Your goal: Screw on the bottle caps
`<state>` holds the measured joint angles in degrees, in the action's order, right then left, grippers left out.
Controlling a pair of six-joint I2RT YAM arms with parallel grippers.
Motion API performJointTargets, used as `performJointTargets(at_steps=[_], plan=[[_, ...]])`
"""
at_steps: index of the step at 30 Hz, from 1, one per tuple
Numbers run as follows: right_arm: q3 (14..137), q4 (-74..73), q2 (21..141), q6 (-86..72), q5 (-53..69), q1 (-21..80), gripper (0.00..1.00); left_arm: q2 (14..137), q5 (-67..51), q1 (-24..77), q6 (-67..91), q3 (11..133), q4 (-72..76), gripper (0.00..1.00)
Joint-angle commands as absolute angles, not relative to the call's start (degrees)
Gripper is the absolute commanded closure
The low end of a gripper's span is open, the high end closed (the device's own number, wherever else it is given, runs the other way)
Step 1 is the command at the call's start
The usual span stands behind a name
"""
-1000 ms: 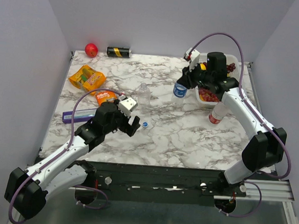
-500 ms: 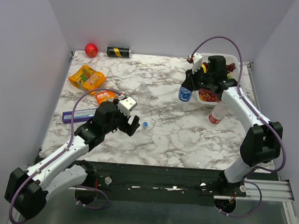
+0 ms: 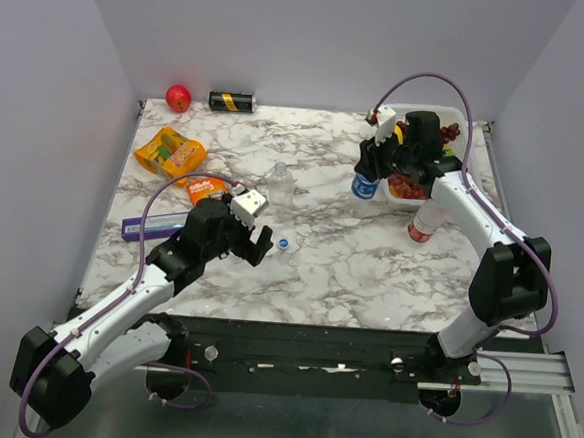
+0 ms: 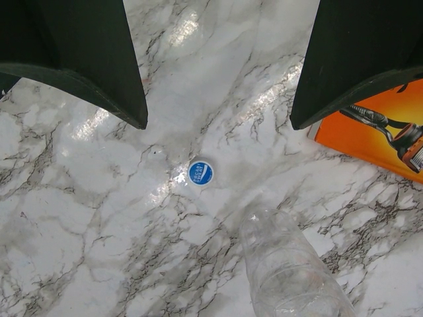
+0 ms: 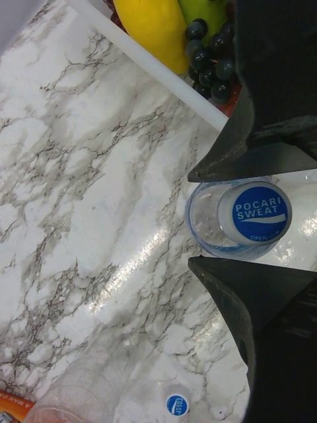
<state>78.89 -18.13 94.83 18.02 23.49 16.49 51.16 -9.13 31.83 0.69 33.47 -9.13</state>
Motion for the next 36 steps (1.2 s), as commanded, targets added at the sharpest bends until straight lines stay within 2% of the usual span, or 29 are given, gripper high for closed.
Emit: performJointTargets(at_steps=[1,5,8,12,16,19,23,33,36], plan=[[79.9,-18.5,93.9,17.9,22.1,16.4,0.43,51.2,-10.5,31.5,0.5,33.0,-7.9,0.01],[84.1,-19.2,93.3,17.5,25.6,16.4,0.39,50.7,-9.5,31.5,0.6,33.4,-8.3,0.01],[86.5,-18.8,92.5,15.5,33.9,17.0,0.32,49.7,-8.3,30.5,1.0,34.7,-10.6,0.01],[88.9,-17.8,94.4,12.1,41.3,21.2,0.32,48.5,-8.7,28.0,1.0,36.3,-14.8,0.01],[88.4,-15.1,96.2,12.4,43.7,26.8,0.28,47.9,-8.6,25.1,0.4,37.7,-16.5,0.01],[89.8,-13.3,98.8,11.3,42.2,30.3,0.22,47.8,-8.8,22.6,0.4,38.6,-17.1,0.01],[91.6,-9.7,101.8,9.0,38.3,32.7,0.21,46.8,-9.9,19.5,-1.1,39.7,-17.6,0.01],[96.8,-7.8,110.0,10.1,31.6,35.6,0.22,44.6,-11.7,14.9,-1.5,39.9,-18.7,0.01],[96.8,-7.4,111.4,11.0,30.9,36.2,0.25,44.3,-12.2,14.4,-1.5,40.0,-19.1,0.01]])
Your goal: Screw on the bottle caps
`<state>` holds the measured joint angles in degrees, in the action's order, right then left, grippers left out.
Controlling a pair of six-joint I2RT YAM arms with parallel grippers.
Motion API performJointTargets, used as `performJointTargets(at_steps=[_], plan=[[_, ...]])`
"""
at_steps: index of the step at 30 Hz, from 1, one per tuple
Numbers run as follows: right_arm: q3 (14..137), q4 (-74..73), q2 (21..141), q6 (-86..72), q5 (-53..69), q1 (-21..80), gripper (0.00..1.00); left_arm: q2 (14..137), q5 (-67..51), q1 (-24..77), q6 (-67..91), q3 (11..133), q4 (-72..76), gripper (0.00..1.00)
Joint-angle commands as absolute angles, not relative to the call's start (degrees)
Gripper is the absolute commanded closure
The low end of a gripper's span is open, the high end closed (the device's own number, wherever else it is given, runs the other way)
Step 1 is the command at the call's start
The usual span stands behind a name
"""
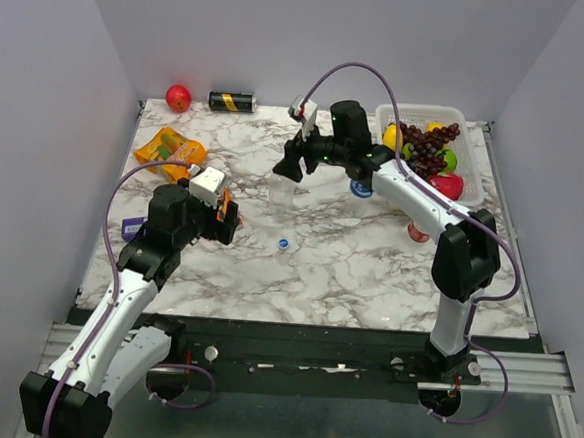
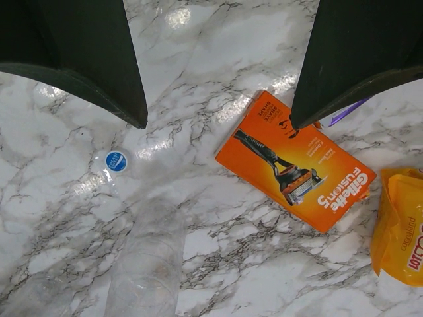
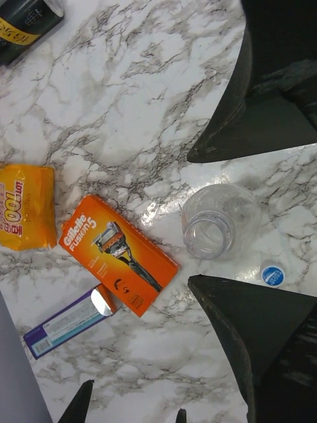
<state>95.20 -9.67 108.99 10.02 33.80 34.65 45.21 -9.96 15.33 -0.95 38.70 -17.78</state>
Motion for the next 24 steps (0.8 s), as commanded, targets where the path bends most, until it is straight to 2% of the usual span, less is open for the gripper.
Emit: performJointTargets(at_steps=[1,4,7,8,10,11,14,20,24], plan=[[96.6,-7.3,111.6,11.2,30.9,36.4,0.26,44.1,-12.5,14.3,-1.5,40.0,-19.2,0.01],[96.4,-6.7,112.2,11.8,30.5,36.8,0.30,44.3,-12.8,14.2,-1.5,39.9,-19.0,0.01],[96.3,-6.2,112.4,12.2,30.2,37.1,0.41,44.6,-13.9,14.2,-1.2,39.4,-17.9,0.01],[96.3,-6.1,112.4,12.2,30.3,37.1,0.52,44.7,-14.3,14.2,-1.1,38.9,-17.6,0.01],[96.2,-5.9,112.2,12.8,30.7,37.1,0.62,45.2,-16.8,14.2,-1.2,38.5,-16.3,0.01],[96.2,-5.9,112.0,13.1,30.8,37.1,0.72,45.3,-18.0,14.2,-1.5,37.9,-15.7,0.01],[96.2,-6.3,110.4,13.2,31.5,37.1,0.86,46.0,-23.7,14.3,-2.8,36.2,-12.8,0.01],[97.4,-9.2,104.0,11.6,41.0,37.1,0.93,48.1,-28.8,15.5,-7.6,34.2,-6.5,0.01],[97.5,-9.5,101.9,5.8,45.2,37.1,0.94,50.7,-28.7,16.2,-8.2,34.5,-2.4,0.01]])
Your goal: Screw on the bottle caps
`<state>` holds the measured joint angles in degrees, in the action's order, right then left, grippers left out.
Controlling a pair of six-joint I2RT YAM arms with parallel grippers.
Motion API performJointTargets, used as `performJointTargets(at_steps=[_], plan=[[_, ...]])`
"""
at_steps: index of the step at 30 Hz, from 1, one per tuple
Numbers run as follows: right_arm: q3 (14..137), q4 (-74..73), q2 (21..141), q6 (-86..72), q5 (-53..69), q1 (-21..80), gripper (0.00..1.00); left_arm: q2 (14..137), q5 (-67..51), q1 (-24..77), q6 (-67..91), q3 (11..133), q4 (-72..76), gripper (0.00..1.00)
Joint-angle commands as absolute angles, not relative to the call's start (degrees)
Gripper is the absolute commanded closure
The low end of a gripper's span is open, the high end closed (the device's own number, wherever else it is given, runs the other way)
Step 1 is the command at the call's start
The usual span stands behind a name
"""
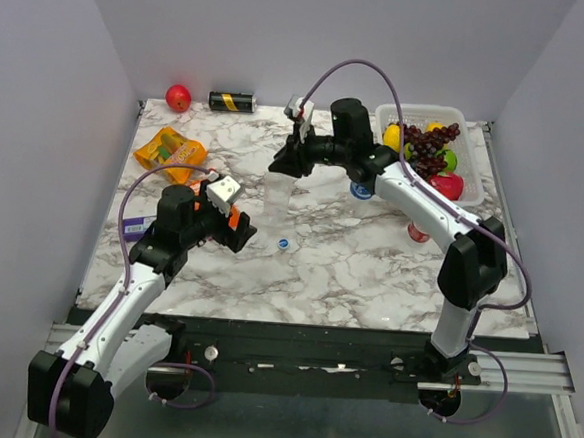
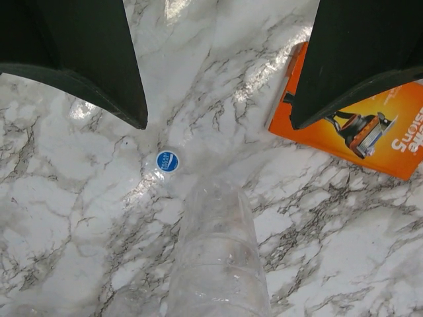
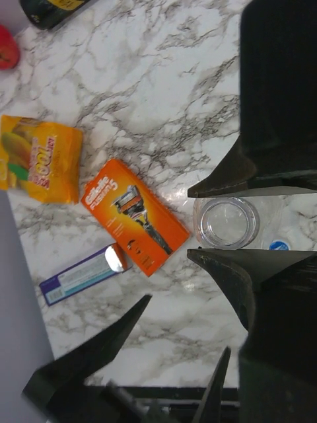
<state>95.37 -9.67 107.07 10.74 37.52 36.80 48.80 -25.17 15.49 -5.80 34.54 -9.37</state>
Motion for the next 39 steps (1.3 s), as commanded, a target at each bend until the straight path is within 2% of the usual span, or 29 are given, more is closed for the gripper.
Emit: performJointTargets(at_steps=[1,11,20,27,30,33,34,37,38,39], plan=[[97.4,-9.5,101.5,5.2,46.3,37.1,0.94,51.8,-28.7,16.3,-8.1,34.5,-1.8,0.01],[95.5,-5.5,100.2,-4.3,53.1,37.1,0.94,58.5,-30.4,17.9,-5.5,35.9,4.7,0.01],[96.2,-0.6,101.4,-11.6,54.5,37.2,0.94,62.8,-35.2,19.2,-4.6,38.1,6.2,0.02],[95.5,-0.9,101.6,-11.2,54.5,37.2,0.94,63.3,-37.5,19.4,-4.1,39.3,6.1,0.17],[95.4,-1.6,101.7,-10.5,54.3,37.2,0.94,62.8,-37.9,19.3,-2.4,39.5,6.9,0.21],[95.4,-1.8,101.9,-10.2,54.4,37.2,0.92,62.8,-38.8,19.4,-1.7,39.6,6.8,0.30],[95.7,-2.4,102.0,-9.8,54.4,37.2,0.90,62.9,-39.0,19.4,-1.1,39.7,6.8,0.32],[96.7,-5.7,101.1,-4.9,53.1,37.1,0.58,62.5,-38.9,19.4,-0.7,39.7,5.4,0.39],[97.4,-7.2,100.6,-2.6,51.3,37.1,0.44,61.5,-38.6,19.4,-0.6,39.6,4.9,0.41],[98.3,-9.1,99.8,3.5,50.2,37.0,0.40,60.7,-36.6,19.3,-0.5,38.9,4.0,0.42]])
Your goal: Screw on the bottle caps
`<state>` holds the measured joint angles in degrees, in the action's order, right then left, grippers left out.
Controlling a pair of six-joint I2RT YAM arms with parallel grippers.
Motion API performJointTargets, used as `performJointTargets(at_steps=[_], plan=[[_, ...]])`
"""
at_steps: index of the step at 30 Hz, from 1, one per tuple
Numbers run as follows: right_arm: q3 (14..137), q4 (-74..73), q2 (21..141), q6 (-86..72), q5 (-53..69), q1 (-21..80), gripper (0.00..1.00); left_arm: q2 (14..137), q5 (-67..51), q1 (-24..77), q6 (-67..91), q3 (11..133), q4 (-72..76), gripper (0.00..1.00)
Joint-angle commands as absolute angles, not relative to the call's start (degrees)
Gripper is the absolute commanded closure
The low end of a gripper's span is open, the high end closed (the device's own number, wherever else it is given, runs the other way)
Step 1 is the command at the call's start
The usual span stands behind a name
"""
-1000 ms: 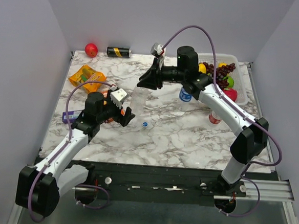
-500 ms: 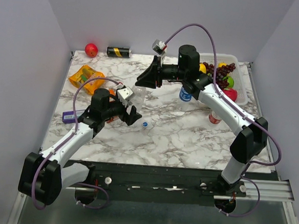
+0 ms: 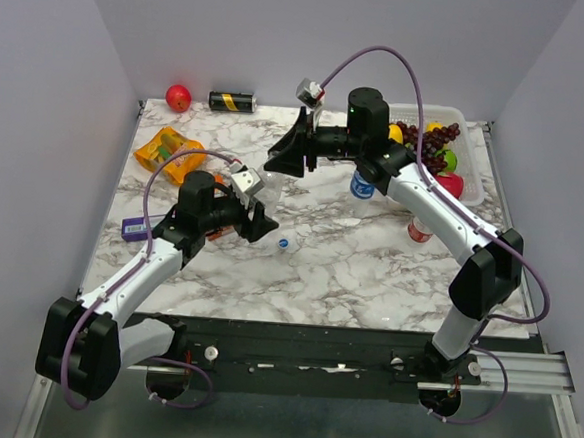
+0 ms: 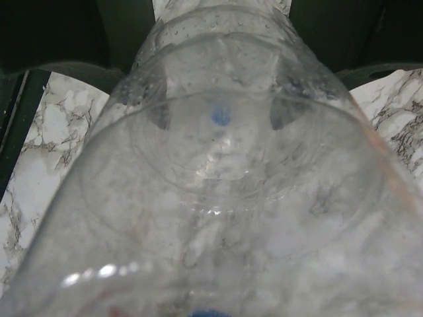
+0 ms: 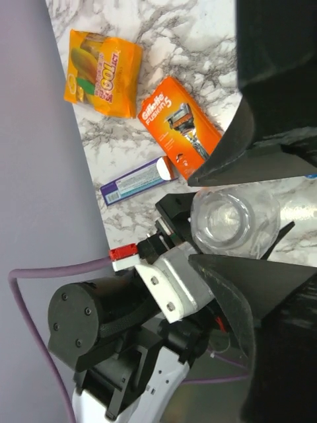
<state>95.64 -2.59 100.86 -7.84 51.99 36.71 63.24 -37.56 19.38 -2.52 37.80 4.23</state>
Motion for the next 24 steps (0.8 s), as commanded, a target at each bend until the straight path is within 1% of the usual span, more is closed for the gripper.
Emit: performJointTargets(at_steps=[1,2,3,5,6,8,9,11,12,13,14,15,16,18,20,24], plan=[[99.6,-13.5,99.4,6.3,49.1,36.7,0.37,59.9,-35.4,19.3,-0.7,38.4,3.4,0.44],[101.6,-15.2,99.1,8.3,47.8,36.2,0.33,57.9,-33.8,19.3,-0.8,38.0,2.7,0.49],[101.9,-16.4,98.3,10.8,45.5,35.7,0.32,57.0,-32.3,19.3,-0.7,37.4,0.7,0.61],[100.9,-18.1,97.3,12.6,44.2,33.4,0.31,54.0,-25.8,19.2,-0.2,37.1,-1.5,0.75],[99.9,-18.7,96.9,15.9,42.4,32.8,0.31,53.1,-23.8,19.2,1.8,36.8,-3.3,0.78],[98.5,-22.8,96.6,21.6,40.4,32.4,0.31,50.7,-19.1,18.7,2.8,36.8,-5.3,0.78],[96.8,-24.8,96.8,27.7,41.5,32.4,0.31,50.1,-18.3,18.5,3.7,37.0,-7.0,0.79],[96.1,-31.1,98.6,33.5,42.4,33.0,0.31,48.4,-16.5,17.3,4.8,37.2,-8.0,0.82],[96.8,-33.9,99.7,38.3,41.8,33.5,0.30,48.0,-15.9,16.6,6.1,37.6,-8.7,0.92],[97.5,-39.5,101.0,40.9,41.8,34.7,0.30,47.6,-15.6,16.0,6.4,37.7,-8.9,0.94],[97.6,-41.9,103.3,43.5,41.7,35.4,0.29,47.3,-14.7,15.5,6.4,38.0,-9.1,0.98],[97.3,-43.5,104.1,47.8,40.7,36.0,0.27,47.2,-14.1,14.3,6.6,38.3,-9.1,1.00],[95.2,-44.2,104.8,49.4,39.7,37.5,0.27,47.1,-13.2,13.8,6.5,38.5,-9.1,1.00],[93.3,-44.8,106.8,54.1,37.2,39.1,0.30,46.9,-11.9,12.1,6.4,38.8,-8.4,1.00],[91.3,-44.7,108.1,55.9,35.2,41.2,0.32,46.7,-11.6,10.9,6.3,38.8,-8.3,1.00],[91.6,-44.3,113.2,57.2,30.3,43.3,0.33,45.4,-12.4,9.1,6.7,38.7,-8.4,1.00]])
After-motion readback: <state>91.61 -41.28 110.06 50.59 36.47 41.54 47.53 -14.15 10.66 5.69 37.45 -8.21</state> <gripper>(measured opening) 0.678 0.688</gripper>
